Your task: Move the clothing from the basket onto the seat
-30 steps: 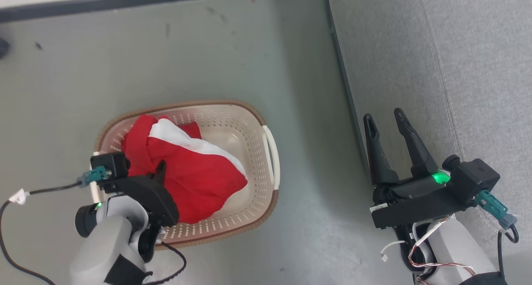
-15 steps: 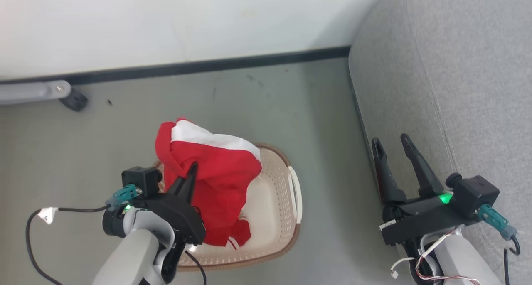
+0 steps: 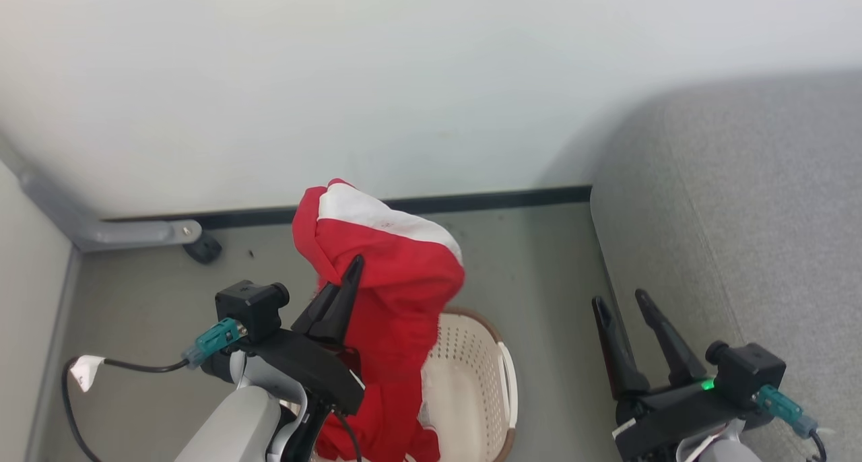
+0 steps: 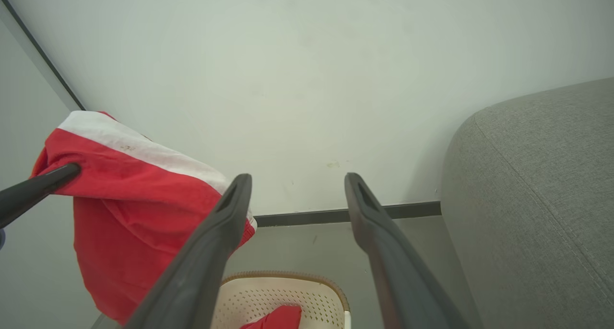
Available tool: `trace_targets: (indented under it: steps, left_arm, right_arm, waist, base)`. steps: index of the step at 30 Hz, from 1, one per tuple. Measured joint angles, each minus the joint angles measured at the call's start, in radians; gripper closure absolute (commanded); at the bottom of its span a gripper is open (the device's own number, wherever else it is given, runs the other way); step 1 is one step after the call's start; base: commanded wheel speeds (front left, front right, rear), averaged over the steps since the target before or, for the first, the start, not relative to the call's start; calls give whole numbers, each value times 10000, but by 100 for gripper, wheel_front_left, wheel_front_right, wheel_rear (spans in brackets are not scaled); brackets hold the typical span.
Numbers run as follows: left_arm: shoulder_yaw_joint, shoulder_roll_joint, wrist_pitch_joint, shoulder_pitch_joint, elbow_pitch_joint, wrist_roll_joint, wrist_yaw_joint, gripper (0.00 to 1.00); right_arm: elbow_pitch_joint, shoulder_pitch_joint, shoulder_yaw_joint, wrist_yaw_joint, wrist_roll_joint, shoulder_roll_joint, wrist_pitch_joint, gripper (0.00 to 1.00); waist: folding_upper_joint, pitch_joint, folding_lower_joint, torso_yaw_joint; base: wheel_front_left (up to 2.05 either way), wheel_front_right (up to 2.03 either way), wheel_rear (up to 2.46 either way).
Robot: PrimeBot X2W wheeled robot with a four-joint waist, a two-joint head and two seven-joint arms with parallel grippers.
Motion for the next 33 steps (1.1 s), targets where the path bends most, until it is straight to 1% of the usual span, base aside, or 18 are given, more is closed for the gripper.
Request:
trace_targets:
  steps: [7,13,16,21,27,33]
  left_arm:
    - [-15,249,-12,265,-1101,-125,0,100]
    - [10,393,2,593,-1737,-128,0,100]
    - [27,437,15,603,-2073,-178,0,100]
    - [6,405,190,566,-2520,-198,4,100]
    - [-54,357,453,348,-2901,-198,25,100]
    - [-146,205,673,164,-3252,-198,117,100]
  right_arm:
    - [-165,255,299,27,127,-201,0,0]
    - [-278,272,614,29,255,-322,0,0]
    - [-307,316,1093,29,660,-422,21,0]
    - [-282,423,1772,29,1012,-617,201,0]
    - [-186,183,2861,29,1611,-623,673,0]
    - [35,-186,3685,29,2646,-593,1074,0]
  waist:
    - [0,-785,1,232]
    - [0,-1041,1,341]
    - [1,-1051,2,372]
    - [1,-1042,2,516]
    - [2,-1032,3,732]
    - [3,-1028,3,954]
  base:
    - [0,0,0]
    - [0,0,0]
    - [0,0,0]
    - [0,0,0]
    - [0,0,0]
    - [0,0,0]
